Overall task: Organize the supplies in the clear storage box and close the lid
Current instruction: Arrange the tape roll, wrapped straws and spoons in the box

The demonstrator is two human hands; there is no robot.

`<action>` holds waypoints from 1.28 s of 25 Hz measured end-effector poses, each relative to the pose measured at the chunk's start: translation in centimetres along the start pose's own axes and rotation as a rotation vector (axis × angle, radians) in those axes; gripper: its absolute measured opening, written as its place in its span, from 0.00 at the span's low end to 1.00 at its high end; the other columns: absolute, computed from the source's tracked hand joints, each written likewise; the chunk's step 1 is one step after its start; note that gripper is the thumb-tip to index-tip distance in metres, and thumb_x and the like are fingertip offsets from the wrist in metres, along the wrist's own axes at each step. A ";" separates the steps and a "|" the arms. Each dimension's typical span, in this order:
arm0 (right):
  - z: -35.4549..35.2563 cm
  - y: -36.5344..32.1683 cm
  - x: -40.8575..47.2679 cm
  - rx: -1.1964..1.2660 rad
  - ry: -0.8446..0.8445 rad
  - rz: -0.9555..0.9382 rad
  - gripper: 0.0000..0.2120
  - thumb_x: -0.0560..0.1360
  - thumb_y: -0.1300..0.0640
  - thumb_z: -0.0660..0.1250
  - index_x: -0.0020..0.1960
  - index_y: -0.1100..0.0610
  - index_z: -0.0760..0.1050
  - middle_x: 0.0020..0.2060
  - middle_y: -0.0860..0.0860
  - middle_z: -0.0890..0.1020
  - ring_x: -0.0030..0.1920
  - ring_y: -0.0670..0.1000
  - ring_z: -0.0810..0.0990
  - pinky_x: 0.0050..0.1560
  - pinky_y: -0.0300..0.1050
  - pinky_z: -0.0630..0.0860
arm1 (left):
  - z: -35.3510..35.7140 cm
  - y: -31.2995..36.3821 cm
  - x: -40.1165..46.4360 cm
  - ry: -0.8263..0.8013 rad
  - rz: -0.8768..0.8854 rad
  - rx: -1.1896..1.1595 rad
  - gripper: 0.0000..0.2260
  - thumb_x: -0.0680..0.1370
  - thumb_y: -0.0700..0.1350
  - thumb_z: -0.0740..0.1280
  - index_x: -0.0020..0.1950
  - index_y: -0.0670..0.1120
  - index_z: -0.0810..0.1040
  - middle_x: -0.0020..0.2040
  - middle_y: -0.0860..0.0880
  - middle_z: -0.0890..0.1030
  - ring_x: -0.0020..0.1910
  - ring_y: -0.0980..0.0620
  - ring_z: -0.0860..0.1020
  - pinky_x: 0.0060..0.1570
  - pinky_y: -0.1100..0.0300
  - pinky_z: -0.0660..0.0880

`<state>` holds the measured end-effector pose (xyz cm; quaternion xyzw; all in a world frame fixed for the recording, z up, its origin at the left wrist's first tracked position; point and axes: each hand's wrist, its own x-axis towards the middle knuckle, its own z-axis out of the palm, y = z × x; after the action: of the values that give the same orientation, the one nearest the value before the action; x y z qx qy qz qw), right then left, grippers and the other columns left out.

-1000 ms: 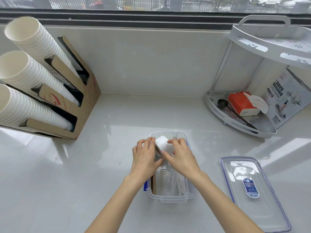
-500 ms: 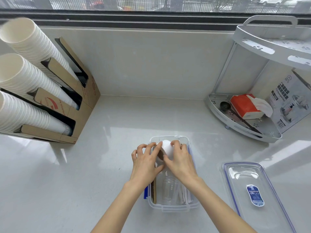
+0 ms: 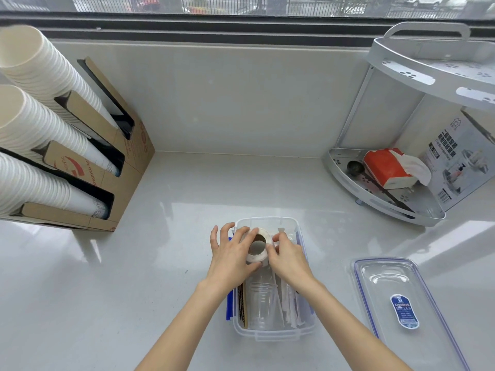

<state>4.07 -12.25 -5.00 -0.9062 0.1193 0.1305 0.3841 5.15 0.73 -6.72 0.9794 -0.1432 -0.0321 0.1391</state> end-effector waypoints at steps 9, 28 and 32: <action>-0.6 -0.6 -1.0 -0.157 -0.007 -0.074 0.16 0.79 0.57 0.55 0.65 0.61 0.67 0.62 0.59 0.70 0.59 0.58 0.73 0.55 0.44 0.68 | 0.1 0.5 0.2 0.015 -0.034 0.014 0.28 0.70 0.55 0.63 0.69 0.52 0.60 0.68 0.50 0.66 0.71 0.44 0.50 0.70 0.47 0.36; 1.7 -1.5 0.3 -0.684 -0.153 0.126 0.25 0.76 0.61 0.62 0.68 0.70 0.59 0.66 0.64 0.66 0.66 0.60 0.70 0.62 0.48 0.72 | -0.1 0.0 0.0 -0.002 -0.037 -0.008 0.29 0.69 0.57 0.63 0.68 0.51 0.61 0.68 0.49 0.66 0.71 0.42 0.50 0.71 0.48 0.43; 1.5 -1.0 0.8 -0.570 -0.181 0.136 0.23 0.74 0.61 0.65 0.66 0.65 0.64 0.64 0.59 0.71 0.65 0.58 0.72 0.59 0.48 0.73 | -0.2 0.1 0.0 -0.013 -0.040 -0.016 0.30 0.69 0.58 0.63 0.69 0.51 0.61 0.68 0.49 0.66 0.71 0.43 0.50 0.71 0.48 0.43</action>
<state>4.90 -10.57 -5.58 -0.9521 0.1038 0.2643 0.1136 5.11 0.69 -6.50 0.9806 -0.1244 -0.0423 0.1455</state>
